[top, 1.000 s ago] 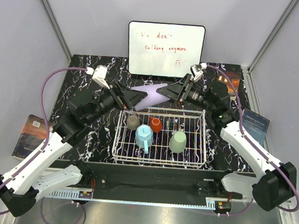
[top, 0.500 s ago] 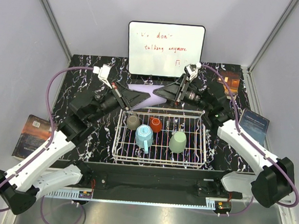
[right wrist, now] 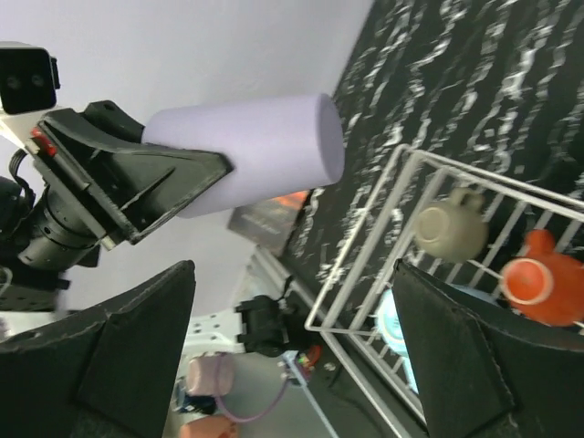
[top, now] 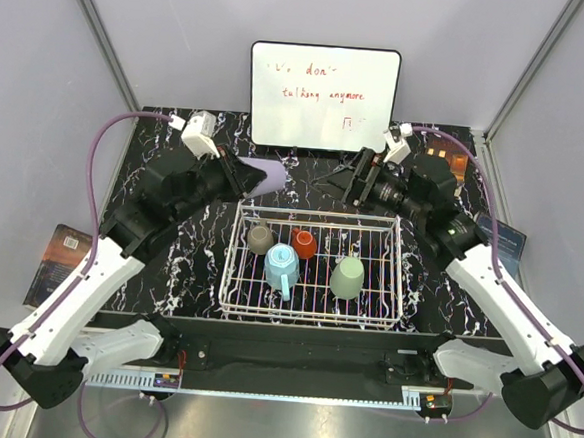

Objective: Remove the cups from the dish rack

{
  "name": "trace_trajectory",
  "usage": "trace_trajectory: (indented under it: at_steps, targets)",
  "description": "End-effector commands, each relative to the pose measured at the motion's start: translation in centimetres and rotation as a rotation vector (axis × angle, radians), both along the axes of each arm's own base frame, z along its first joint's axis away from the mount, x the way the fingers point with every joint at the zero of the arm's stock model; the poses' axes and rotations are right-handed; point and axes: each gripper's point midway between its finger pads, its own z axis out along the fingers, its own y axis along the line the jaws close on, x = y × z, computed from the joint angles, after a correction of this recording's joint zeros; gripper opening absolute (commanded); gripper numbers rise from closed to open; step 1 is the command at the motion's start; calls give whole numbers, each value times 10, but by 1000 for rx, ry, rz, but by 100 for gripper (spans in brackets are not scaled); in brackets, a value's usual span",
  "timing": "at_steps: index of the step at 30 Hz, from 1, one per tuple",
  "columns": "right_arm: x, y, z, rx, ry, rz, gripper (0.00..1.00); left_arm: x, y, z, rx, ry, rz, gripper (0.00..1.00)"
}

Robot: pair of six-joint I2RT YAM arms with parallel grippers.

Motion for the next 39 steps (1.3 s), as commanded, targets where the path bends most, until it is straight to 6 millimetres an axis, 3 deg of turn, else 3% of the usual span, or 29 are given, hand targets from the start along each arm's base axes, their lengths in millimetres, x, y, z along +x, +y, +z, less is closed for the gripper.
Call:
trace_trajectory:
  at_steps: [1,6,8,10,11,13,18,20,35,39]
  targets:
    - [11,-31,1,-165,-72,-160,97,14,42,-5,175,-14,160,0]
    - [24,-57,-22,-327,-9,-287,97,37,87,-10,381,65,377,0]
    - [29,-71,-39,-423,37,-345,96,56,110,-32,541,154,499,0]
    - [35,-84,-57,-510,80,-401,95,59,127,-44,664,244,551,0]
    - [36,-88,-63,-535,93,-416,95,70,135,-62,728,305,582,0]
    - [38,-95,-74,-583,117,-444,95,76,147,-80,748,378,597,0]
    - [39,-102,-81,-629,115,-455,95,99,148,-148,743,545,543,0]
    - [39,-102,-83,-643,115,-453,94,104,151,-164,732,593,530,0]
    - [30,-105,-98,-669,141,-427,95,112,137,-263,674,797,434,0]
    - [28,-105,-101,-671,145,-423,95,108,138,-279,679,828,425,0]
